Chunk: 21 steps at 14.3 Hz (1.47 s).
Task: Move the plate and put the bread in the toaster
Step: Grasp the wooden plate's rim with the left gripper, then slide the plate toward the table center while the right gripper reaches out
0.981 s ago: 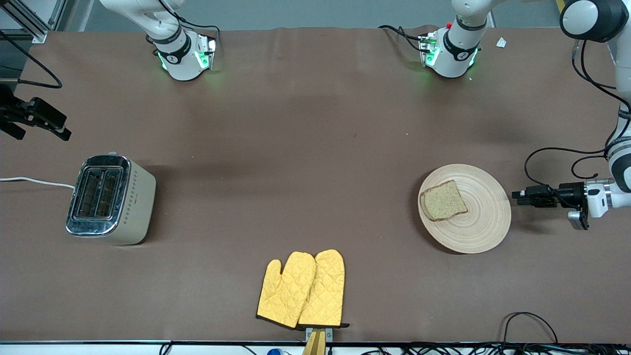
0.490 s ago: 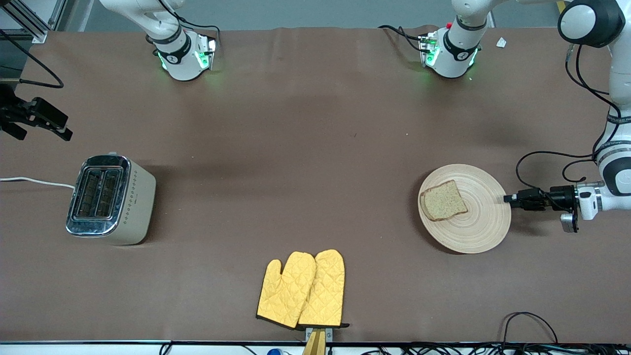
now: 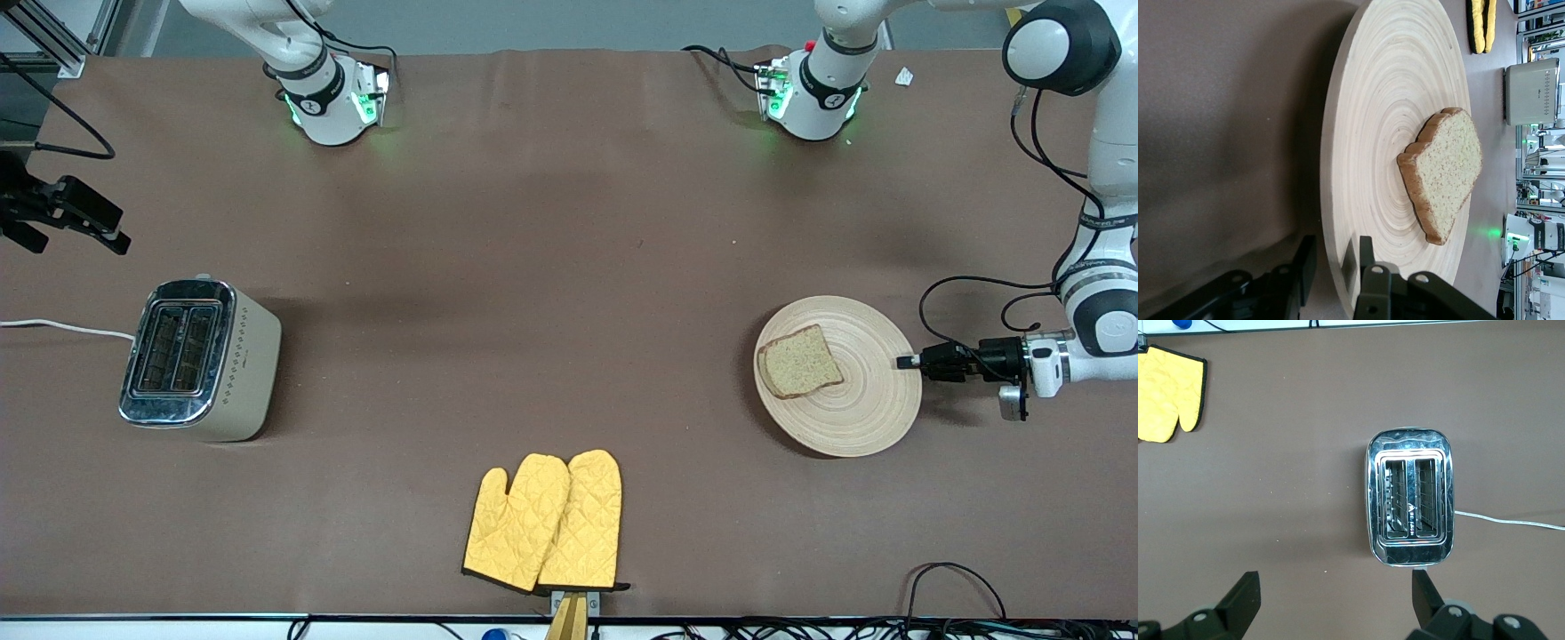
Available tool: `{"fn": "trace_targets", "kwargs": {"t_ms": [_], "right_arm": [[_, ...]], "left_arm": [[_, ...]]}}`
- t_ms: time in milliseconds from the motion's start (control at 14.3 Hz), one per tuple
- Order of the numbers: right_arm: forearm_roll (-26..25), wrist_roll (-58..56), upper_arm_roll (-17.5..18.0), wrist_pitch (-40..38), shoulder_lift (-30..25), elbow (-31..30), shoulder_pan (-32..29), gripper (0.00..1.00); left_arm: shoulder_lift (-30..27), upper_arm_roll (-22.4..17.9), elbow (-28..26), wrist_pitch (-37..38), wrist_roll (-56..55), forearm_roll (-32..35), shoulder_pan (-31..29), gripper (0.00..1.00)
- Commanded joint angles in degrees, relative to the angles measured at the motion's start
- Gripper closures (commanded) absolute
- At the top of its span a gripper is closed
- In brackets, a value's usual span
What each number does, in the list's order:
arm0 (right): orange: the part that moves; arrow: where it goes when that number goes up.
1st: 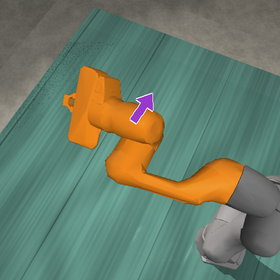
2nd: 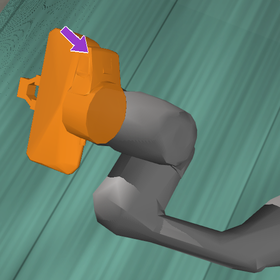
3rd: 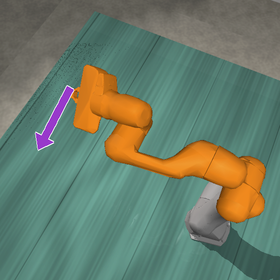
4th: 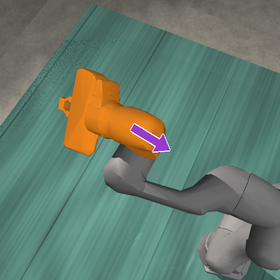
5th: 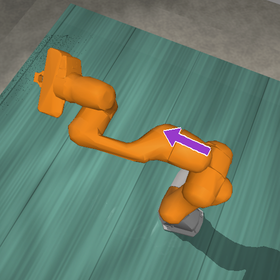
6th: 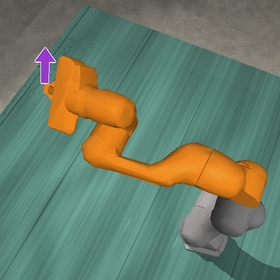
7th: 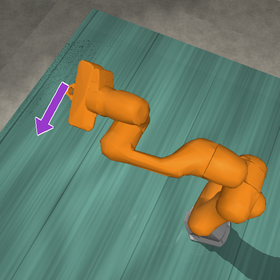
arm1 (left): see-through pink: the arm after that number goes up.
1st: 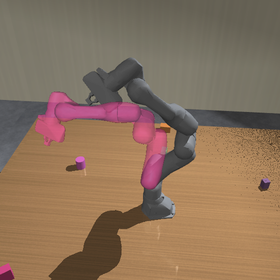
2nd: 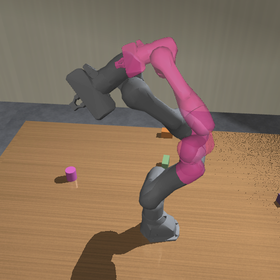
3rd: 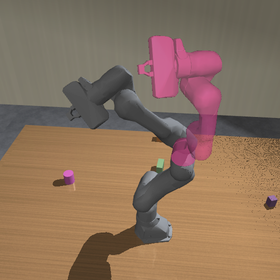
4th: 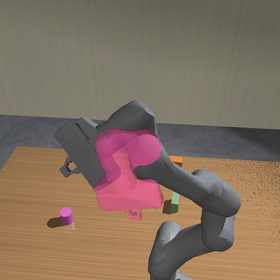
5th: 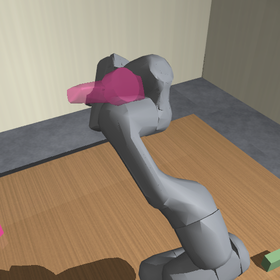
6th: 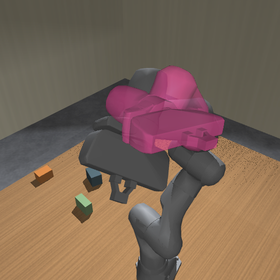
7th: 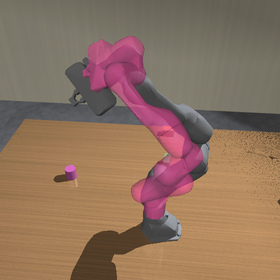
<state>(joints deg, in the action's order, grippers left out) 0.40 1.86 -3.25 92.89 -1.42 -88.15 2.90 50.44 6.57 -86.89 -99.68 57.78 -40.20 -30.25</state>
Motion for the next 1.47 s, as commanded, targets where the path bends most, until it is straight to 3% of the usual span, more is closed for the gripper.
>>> {"fn": "trace_targets", "kwargs": {"t_ms": [0, 140, 490, 840, 1121, 1401], "right_arm": [[0.7, 0.3, 0.1, 0.4, -0.3, -0.2, 0.3, 0.00], [0.7, 0.3, 0.0, 0.6, -0.2, -0.1, 0.5, 0.00], [0.7, 0.4, 0.0, 2.0, 0.1, -0.3, 0.9, 0.00], [0.7, 0.3, 0.0, 2.1, 0.4, -0.4, 0.8, 0.00], [0.7, 0.1, 0.0, 2.3, 0.4, -0.4, 0.6, 0.00], [0.7, -0.2, 0.0, 2.8, 1.1, -1.9, 0.3, 0.00]], "left_arm": [[0.5, 0.0, 0.8, 0.5, 1.1, -0.8, 0.0, 0.89], [0.4, 0.1, 0.9, 0.7, 1.2, -0.8, -0.1, 0.99], [-0.3, 2.3, 2.2, 4.3, -0.1, -0.4, -0.1, 1.00], [-1.9, 8.3, 1.3, 8.9, -6.3, 0.3, 0.6, 1.00], [-4.0, 13.3, -2.7, 7.9, -9.6, -0.4, 1.3, 1.00], [-8.8, 19.9, -10.9, -0.8, -11.7, -2.4, 1.2, 1.00]]}}
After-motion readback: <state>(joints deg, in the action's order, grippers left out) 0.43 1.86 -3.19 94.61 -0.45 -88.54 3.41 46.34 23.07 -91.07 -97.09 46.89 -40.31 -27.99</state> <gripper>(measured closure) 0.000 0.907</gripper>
